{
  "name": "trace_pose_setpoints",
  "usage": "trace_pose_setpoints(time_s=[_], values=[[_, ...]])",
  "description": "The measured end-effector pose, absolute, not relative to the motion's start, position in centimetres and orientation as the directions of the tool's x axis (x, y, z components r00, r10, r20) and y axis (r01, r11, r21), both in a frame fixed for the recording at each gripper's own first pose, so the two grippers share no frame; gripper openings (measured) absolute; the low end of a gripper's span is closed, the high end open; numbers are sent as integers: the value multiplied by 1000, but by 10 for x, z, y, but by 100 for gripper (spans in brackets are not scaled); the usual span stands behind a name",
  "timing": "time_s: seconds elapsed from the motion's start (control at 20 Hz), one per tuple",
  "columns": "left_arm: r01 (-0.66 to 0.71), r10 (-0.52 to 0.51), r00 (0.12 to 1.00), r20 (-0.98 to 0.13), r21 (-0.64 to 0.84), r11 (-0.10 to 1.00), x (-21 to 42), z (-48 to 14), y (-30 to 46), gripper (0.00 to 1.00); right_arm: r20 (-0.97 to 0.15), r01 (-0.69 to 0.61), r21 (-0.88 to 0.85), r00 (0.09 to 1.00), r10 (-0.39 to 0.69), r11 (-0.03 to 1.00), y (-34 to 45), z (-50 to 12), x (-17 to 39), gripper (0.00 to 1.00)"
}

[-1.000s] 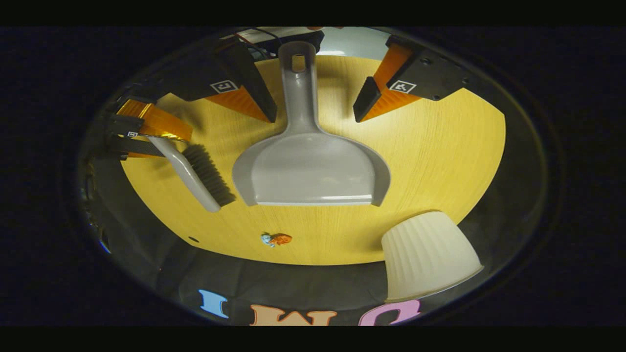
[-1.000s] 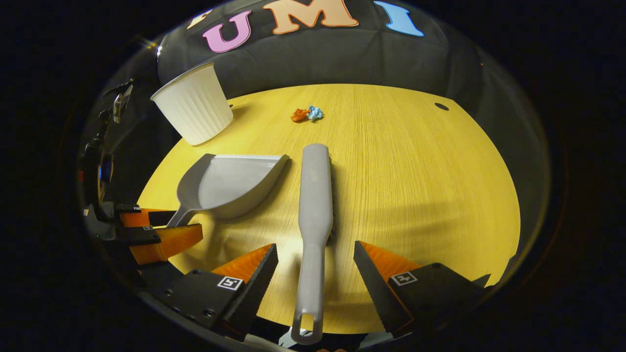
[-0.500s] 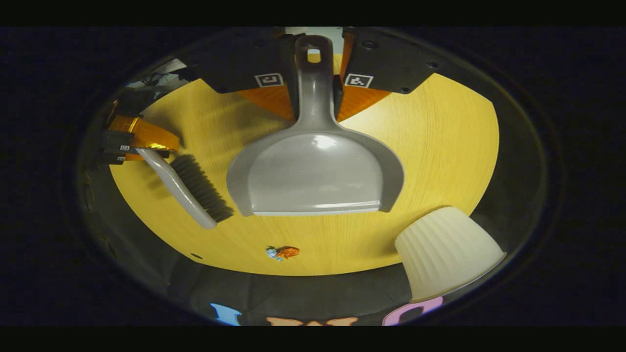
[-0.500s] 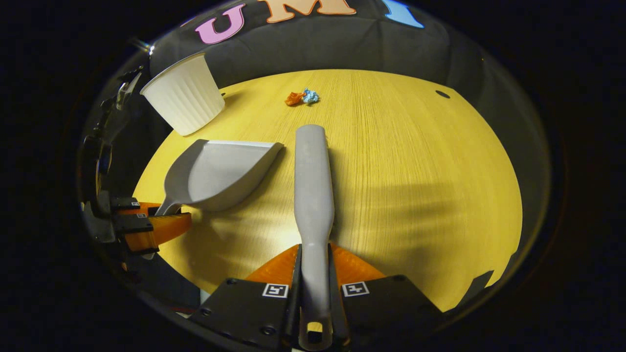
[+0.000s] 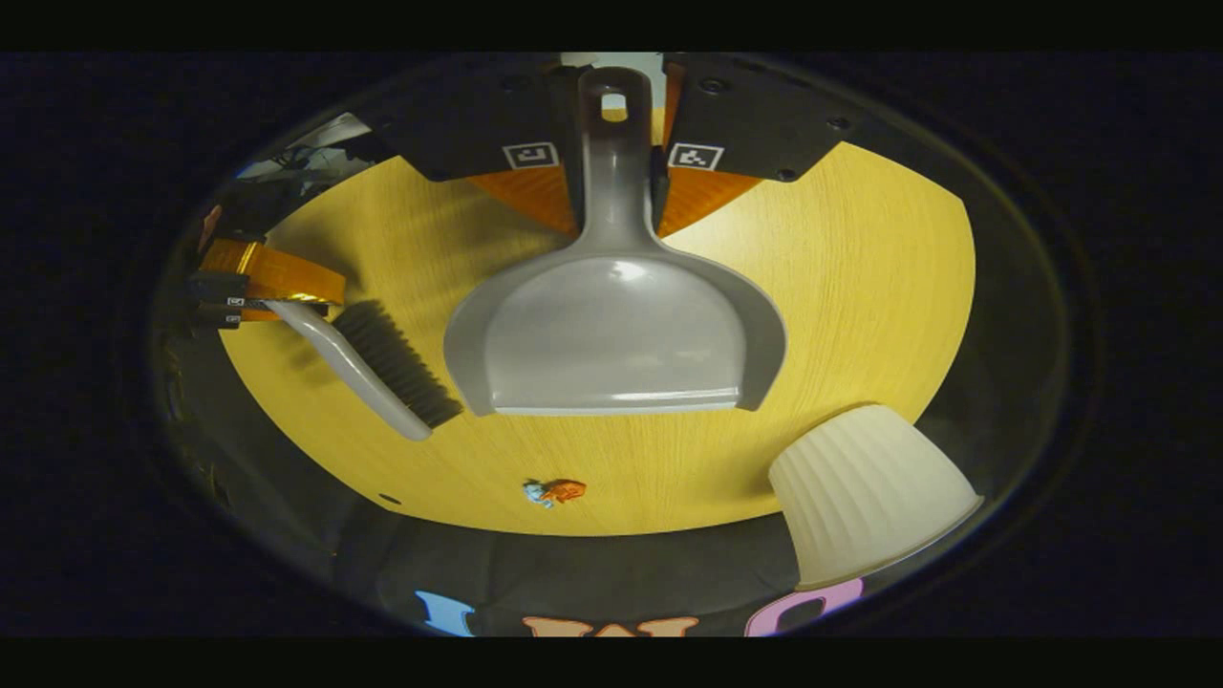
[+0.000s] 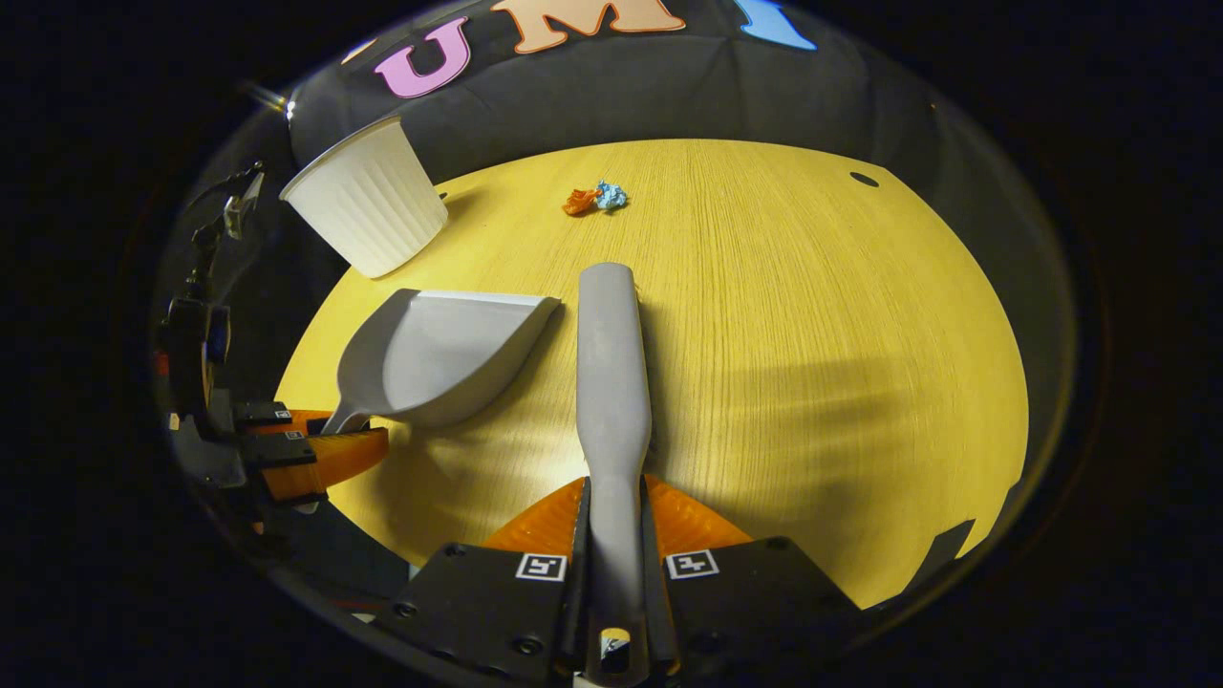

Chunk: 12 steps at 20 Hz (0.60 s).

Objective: Pick up the small broom and dustpan from the desktop, sweep the trash into the dustpan with the broom, and then empty the trash into the garbage bin.

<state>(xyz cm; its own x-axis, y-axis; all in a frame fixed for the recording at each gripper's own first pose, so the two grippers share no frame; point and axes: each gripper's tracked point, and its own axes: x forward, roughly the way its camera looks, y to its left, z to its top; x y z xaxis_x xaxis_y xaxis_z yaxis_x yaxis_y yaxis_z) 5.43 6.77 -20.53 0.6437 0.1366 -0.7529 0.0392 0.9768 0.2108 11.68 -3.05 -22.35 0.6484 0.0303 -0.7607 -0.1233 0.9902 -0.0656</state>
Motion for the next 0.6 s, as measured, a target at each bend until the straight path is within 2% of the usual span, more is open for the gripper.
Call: trace_pose_setpoints(time_s=[0.25, 0.3, 0.45, 0.6], values=[[11, 135, 682, -719, 194, 981, 68, -185, 55, 27, -725, -142, -3, 682, 95, 990, -33, -191, 120, 23], [6, 132, 684, -717, 186, 982, 68, -182, 52, 29, -713, -155, -1, 693, 108, 988, -36, -181, 120, 22], [0, 107, 696, -710, 149, 989, 59, -166, 37, 26, -661, -201, 8, 734, 156, 980, -49, -135, 118, 22], [-14, 126, 698, -705, 162, 987, 63, -156, 31, 27, -625, -254, 23, 751, 212, 967, -57, -98, 138, 22]])
